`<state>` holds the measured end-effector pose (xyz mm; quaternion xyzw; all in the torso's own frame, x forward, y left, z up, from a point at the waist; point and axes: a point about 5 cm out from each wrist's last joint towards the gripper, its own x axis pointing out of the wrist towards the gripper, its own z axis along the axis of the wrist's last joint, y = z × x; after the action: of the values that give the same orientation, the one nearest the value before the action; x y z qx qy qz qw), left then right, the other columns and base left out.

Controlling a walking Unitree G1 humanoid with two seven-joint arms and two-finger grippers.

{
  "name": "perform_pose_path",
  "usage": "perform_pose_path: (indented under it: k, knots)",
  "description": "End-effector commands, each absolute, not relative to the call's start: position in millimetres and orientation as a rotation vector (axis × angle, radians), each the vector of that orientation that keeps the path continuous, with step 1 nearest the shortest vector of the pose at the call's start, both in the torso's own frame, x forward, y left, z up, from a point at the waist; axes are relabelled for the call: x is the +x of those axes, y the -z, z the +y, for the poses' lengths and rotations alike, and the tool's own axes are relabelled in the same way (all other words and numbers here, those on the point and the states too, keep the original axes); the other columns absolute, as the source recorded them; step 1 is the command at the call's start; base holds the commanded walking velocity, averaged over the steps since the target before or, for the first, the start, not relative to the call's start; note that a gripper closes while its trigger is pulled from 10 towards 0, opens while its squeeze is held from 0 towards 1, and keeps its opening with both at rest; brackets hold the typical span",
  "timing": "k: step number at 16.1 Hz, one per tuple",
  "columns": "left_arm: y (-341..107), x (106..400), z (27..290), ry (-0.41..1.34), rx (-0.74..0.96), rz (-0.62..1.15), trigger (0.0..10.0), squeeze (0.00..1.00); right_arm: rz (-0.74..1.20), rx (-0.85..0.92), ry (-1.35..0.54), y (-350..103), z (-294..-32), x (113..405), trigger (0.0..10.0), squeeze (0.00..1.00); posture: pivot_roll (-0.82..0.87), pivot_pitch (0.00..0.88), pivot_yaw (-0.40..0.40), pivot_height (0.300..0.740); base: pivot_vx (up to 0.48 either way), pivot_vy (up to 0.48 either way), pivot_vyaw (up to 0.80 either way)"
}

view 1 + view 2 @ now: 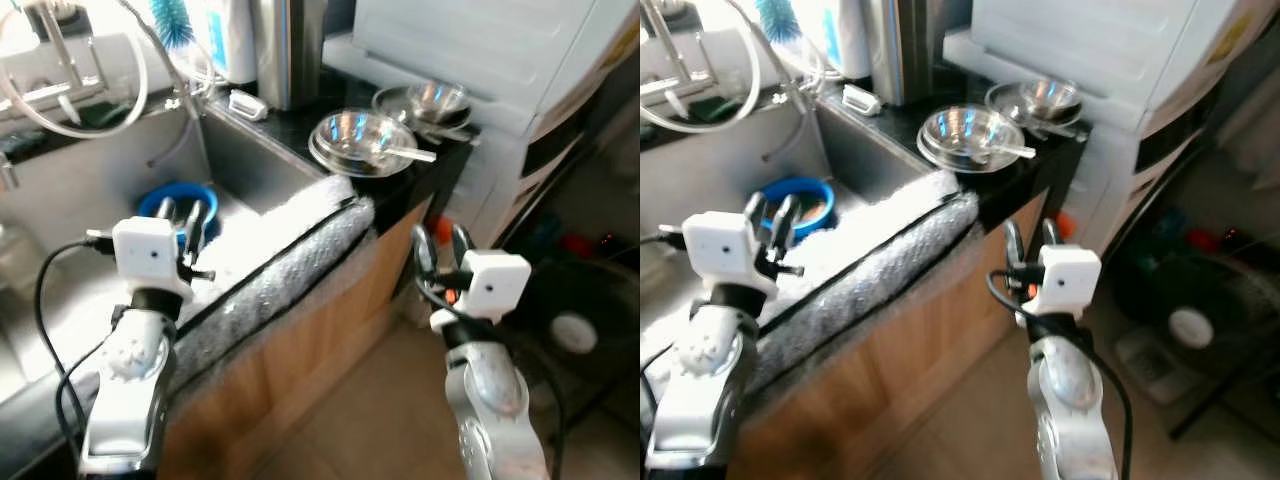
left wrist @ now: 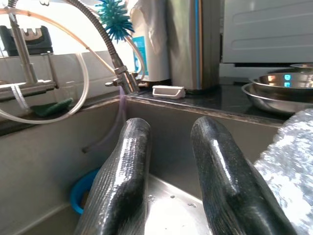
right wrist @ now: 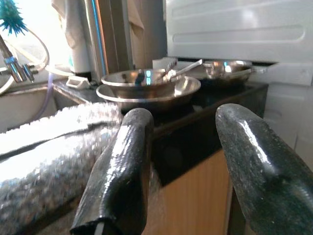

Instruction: Kitchen organization

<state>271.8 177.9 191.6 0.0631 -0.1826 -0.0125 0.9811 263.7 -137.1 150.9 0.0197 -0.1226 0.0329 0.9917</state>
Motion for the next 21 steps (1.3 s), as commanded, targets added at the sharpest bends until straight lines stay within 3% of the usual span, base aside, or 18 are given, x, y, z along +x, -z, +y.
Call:
perform_pose_path:
  k: [1,5,14,21]
  knots:
    - [-194.6,269.7,179.4,0.005,0.14,-0.379,10.0,0.0,-0.263,0.028,-0.057,-154.2,-140.3,263.4,10.0,0.0,0.02,0.065,-0.014,0.74,0.0,0.0,0.0]
    - [-197.2,265.9,180.7,-0.01,0.157,-0.388,10.0,0.0,-0.269,0.003,-0.069,-154.9,-138.7,264.1,10.0,0.0,0.03,0.062,-0.014,0.74,0.0,0.0,0.28]
    - [-198.2,269.0,176.0,0.011,0.169,-0.395,10.0,0.0,-0.273,-0.002,-0.083,-154.4,-135.6,265.2,10.0,0.0,0.02,0.03,-0.007,0.74,0.0,0.0,0.8]
    - [-198.6,271.4,176.7,0.013,0.172,-0.395,10.0,0.0,-0.284,0.016,-0.055,-156.0,-138.4,266.3,10.0,0.0,0.02,0.051,-0.016,0.74,0.0,0.0,0.06]
